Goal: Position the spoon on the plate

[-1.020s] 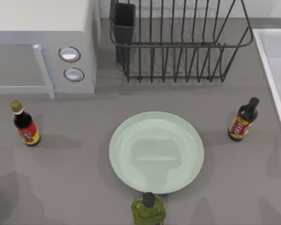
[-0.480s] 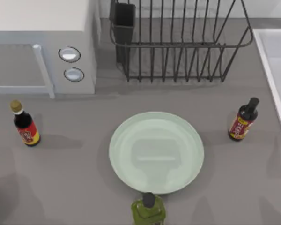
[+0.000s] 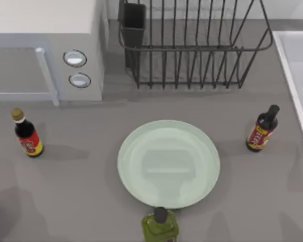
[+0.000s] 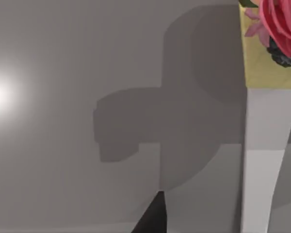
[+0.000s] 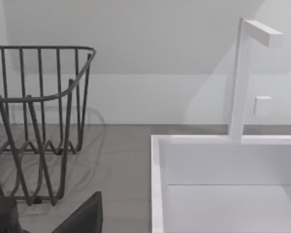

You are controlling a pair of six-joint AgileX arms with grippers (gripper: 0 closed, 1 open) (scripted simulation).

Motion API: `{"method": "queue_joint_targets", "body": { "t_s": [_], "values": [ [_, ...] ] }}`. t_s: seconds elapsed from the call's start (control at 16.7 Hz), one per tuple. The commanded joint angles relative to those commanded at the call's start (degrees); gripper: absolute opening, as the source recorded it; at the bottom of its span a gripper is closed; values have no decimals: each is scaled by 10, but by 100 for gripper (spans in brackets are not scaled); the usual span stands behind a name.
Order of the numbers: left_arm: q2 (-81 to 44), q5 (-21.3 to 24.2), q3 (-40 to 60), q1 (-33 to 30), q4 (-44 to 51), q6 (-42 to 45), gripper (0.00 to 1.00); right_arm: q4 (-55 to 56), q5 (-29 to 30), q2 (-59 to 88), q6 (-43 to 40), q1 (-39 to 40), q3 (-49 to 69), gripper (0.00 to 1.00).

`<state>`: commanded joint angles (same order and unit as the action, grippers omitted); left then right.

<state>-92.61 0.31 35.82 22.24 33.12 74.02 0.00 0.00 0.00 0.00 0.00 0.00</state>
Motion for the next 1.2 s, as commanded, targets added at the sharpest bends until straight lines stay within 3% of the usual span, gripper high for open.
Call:
{"method": "queue_joint_targets", "body": {
  "t_s": [0.24, 0.3, 0.54, 0.9, 1.2],
  "values": [
    [0, 0, 0, 0, 0, 0, 0, 0, 0, 0, 0, 0, 0, 100],
    [39, 4, 24, -1, 62, -15, 0, 0, 0, 0, 0, 0, 0, 100],
    [54, 4, 56, 1, 104, -14, 0, 0, 0, 0, 0, 0, 0, 100],
    [117, 4, 158, -2, 288, -16, 0, 0, 0, 0, 0, 0, 0, 100],
    [140, 4, 185, -3, 324, -20, 0, 0, 0, 0, 0, 0, 0, 100]
  ]
}}
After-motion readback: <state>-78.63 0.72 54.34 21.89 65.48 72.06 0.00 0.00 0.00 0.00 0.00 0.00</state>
